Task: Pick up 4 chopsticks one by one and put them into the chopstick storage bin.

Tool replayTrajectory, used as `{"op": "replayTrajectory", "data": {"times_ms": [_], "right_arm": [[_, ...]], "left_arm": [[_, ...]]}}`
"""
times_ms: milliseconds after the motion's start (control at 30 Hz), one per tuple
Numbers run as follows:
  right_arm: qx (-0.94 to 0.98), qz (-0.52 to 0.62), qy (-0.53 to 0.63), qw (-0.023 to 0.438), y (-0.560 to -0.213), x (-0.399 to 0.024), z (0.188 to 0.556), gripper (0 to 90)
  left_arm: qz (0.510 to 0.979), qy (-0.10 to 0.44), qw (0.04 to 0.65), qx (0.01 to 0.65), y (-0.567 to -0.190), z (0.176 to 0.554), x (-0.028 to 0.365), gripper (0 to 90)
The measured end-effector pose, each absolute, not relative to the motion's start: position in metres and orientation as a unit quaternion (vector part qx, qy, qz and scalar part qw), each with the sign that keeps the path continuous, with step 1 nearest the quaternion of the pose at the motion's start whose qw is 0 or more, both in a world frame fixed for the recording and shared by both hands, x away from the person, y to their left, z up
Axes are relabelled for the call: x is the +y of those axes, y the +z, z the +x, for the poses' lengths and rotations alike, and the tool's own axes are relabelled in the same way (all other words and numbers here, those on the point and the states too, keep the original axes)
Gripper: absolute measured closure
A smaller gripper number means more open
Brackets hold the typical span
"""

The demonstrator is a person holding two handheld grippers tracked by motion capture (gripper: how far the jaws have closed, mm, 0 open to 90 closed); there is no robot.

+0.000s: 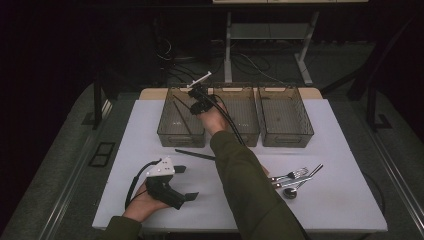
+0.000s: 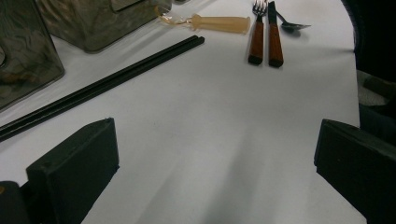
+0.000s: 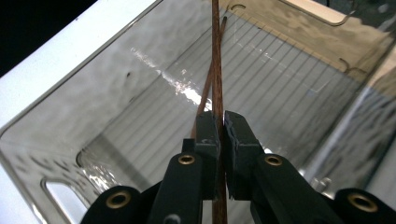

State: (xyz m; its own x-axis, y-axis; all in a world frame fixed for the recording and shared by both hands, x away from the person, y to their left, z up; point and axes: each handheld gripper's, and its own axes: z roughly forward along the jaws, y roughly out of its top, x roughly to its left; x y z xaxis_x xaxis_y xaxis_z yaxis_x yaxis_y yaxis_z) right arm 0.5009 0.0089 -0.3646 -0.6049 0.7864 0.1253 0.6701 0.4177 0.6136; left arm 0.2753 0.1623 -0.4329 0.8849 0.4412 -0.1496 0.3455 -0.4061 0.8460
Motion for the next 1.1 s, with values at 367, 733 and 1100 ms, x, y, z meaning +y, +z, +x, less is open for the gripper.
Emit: {"op": "replayTrajectory", "data": {"times_ms": [367, 733, 1100], "right_arm": [[0.834, 0.425, 0.335, 0.106, -0.365, 0.020, 0.505, 67.0], [0.835, 0.395, 0.374, 0.085, -0.352, -0.011, 0.488, 45.9], [0.839, 0.343, 0.412, 0.086, -0.348, -0.055, 0.453, 33.4]], "left_arm": [[0.836, 0.049, 0.493, 0.235, -0.433, 0.276, 0.163, 0.0], [0.841, 0.053, 0.486, 0.231, -0.433, 0.276, 0.164, 0.0], [0.841, 0.053, 0.485, 0.233, -0.433, 0.276, 0.164, 0.0]]}}
